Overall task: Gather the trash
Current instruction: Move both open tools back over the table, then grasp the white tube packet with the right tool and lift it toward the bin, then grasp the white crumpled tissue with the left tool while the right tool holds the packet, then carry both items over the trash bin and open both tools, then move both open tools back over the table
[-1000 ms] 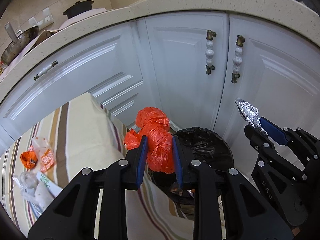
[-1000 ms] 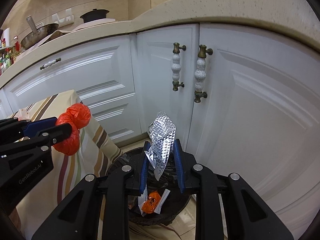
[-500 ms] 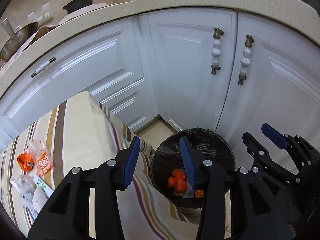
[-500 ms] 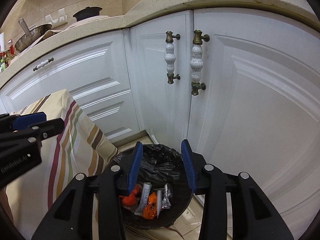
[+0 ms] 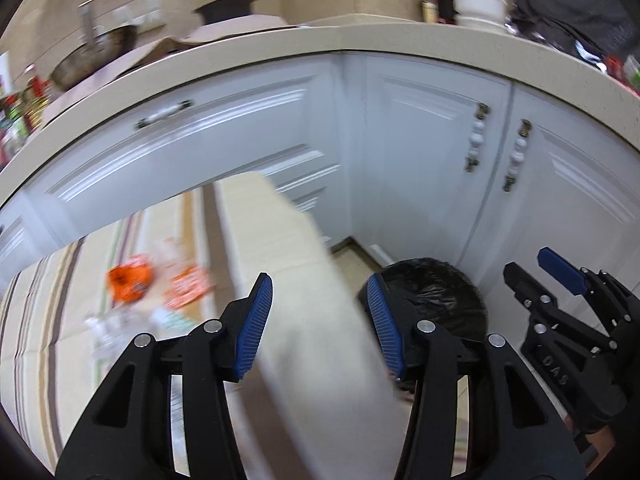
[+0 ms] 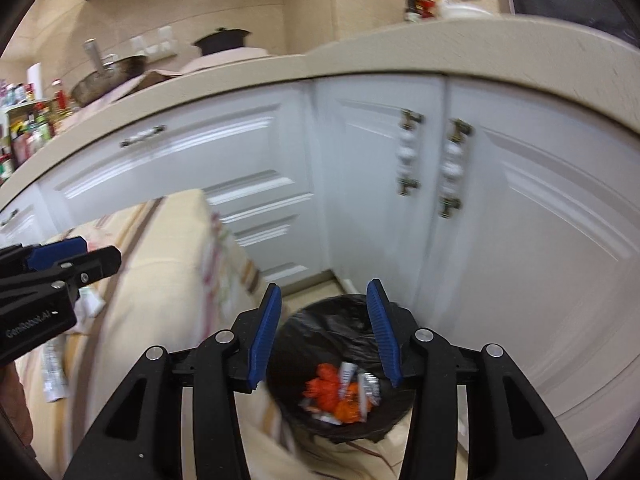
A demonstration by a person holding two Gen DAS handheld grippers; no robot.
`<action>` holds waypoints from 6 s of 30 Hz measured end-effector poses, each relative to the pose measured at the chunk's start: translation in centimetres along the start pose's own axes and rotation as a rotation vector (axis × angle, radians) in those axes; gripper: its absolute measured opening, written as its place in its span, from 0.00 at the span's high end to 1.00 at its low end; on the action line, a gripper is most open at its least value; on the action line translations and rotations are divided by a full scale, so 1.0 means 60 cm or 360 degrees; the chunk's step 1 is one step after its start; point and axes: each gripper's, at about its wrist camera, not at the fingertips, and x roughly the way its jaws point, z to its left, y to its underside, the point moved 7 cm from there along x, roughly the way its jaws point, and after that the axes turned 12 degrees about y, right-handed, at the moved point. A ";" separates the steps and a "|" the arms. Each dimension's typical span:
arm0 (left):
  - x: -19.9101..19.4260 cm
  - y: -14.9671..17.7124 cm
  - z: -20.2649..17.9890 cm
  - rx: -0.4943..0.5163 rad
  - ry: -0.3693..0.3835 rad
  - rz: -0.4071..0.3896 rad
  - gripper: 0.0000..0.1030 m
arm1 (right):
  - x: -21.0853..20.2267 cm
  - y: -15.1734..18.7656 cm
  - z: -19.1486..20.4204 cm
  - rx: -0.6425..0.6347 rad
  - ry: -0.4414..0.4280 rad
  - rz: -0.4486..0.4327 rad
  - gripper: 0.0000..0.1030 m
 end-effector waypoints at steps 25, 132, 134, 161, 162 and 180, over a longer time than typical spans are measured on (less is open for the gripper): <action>-0.213 0.177 0.334 -0.0434 -0.0444 0.0005 0.52 | -0.122 0.056 0.314 -0.0372 -0.0483 0.0047 0.53; 0.006 -0.005 -0.079 0.0119 0.0125 -0.0045 0.85 | 0.013 0.031 -0.077 0.0043 0.0093 0.0099 0.62; 0.022 -0.009 -0.093 0.0116 0.0129 -0.0030 0.85 | 0.015 0.031 -0.088 0.0052 0.0111 0.0093 0.62; 0.191 -0.019 -0.137 0.0121 0.0004 0.0215 0.47 | 0.126 0.041 -0.137 0.0111 0.0183 0.0139 0.51; 0.190 -0.020 -0.136 0.0111 0.0009 0.0215 0.47 | 0.124 0.041 -0.139 0.0116 0.0185 0.0139 0.51; 0.041 -0.018 -0.005 -0.0044 -0.0077 0.0061 0.38 | 0.044 0.002 -0.053 0.0061 0.0059 0.0063 0.46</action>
